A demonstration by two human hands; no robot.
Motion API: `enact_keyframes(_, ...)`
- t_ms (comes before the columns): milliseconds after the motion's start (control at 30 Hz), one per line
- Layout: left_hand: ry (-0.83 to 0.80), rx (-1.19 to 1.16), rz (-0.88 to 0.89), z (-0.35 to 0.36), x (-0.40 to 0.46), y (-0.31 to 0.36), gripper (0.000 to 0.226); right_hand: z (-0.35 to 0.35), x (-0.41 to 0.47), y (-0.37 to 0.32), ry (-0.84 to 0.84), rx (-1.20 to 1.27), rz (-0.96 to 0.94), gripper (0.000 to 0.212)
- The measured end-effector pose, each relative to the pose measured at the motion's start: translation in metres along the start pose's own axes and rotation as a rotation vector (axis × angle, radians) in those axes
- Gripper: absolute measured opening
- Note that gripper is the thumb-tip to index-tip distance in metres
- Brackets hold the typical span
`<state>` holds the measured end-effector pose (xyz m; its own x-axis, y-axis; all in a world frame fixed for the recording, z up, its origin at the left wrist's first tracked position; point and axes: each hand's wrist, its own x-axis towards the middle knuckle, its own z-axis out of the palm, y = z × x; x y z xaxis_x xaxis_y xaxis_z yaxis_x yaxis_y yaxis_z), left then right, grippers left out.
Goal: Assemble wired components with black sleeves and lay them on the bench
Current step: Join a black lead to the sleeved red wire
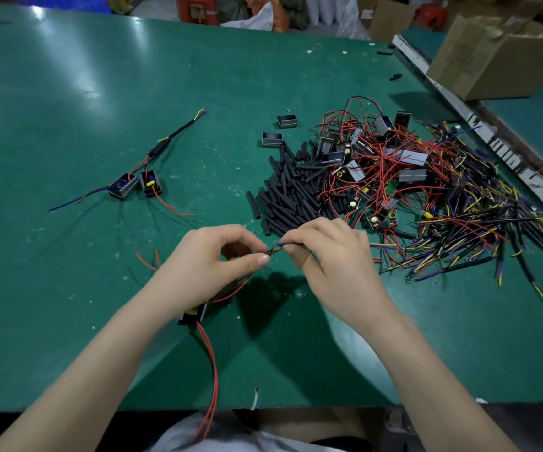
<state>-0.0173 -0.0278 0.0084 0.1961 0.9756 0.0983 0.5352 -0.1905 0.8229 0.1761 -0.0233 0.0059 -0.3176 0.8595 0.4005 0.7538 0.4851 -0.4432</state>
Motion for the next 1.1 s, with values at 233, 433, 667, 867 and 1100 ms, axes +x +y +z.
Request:
enact_keyframes(233, 0.028, -0.021, 0.048, 0.006, 0.000, -0.004, 0.005, -0.002, 0.003, 0.002, -0.012, 0.012, -0.008, 0.018)
enact_keyframes(433, 0.096, 0.101, 0.134, 0.006, -0.001, -0.003, 0.016, 0.000, 0.004, 0.003, -0.051, -0.001, -0.004, 0.014)
enact_keyframes(667, 0.059, 0.235, 0.155, 0.008, -0.004, -0.007, 0.004, -0.003, 0.003, 0.007, -0.099, -0.054, -0.100, 0.015)
enact_keyframes(867, 0.088, 0.253, 0.138, 0.009, -0.005, -0.005, 0.004, -0.008, 0.003, 0.011, -0.100, -0.065, -0.174, 0.016)
enact_keyframes(1100, 0.032, 0.253, 0.142, 0.006, -0.006, 0.001, 0.009, -0.013, 0.006, 0.011, -0.130, -0.056, -0.214, 0.016)
